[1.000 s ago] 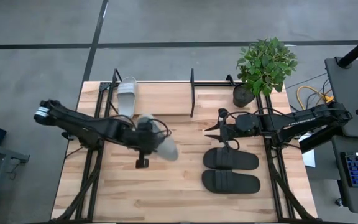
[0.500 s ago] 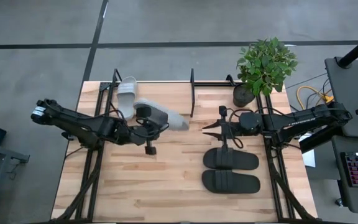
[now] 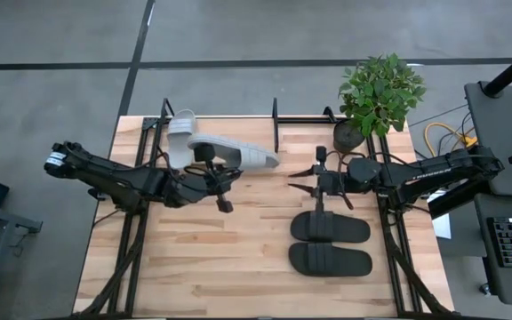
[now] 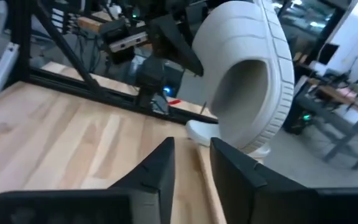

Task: Pick and place slides into the shelf
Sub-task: Put the gray slides on the shelf

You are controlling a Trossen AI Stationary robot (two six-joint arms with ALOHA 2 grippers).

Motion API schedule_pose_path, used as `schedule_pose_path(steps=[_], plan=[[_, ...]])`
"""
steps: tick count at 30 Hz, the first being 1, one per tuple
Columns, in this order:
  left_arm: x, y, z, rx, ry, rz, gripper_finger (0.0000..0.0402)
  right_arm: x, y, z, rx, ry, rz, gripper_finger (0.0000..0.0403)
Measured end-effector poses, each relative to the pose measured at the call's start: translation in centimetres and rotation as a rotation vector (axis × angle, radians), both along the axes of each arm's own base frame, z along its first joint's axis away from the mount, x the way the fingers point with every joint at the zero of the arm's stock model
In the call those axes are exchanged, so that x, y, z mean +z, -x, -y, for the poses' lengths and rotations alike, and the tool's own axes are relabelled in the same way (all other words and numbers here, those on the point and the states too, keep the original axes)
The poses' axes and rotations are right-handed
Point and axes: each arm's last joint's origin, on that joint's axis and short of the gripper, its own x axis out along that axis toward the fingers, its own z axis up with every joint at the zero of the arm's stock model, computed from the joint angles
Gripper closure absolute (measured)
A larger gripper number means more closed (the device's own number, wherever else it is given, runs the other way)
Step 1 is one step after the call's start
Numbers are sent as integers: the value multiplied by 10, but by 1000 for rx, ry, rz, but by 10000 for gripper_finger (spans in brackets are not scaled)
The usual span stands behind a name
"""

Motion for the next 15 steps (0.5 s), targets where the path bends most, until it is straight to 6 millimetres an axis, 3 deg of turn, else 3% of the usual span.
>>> schedule_pose_path(steps=[9,15], plan=[[7,-2,0,-2,13,73,402,13,-8,-1,3,-17,183,224],[9,-4,1,-7,2,98,402,15,-18,-2,8,-93,296,215]])
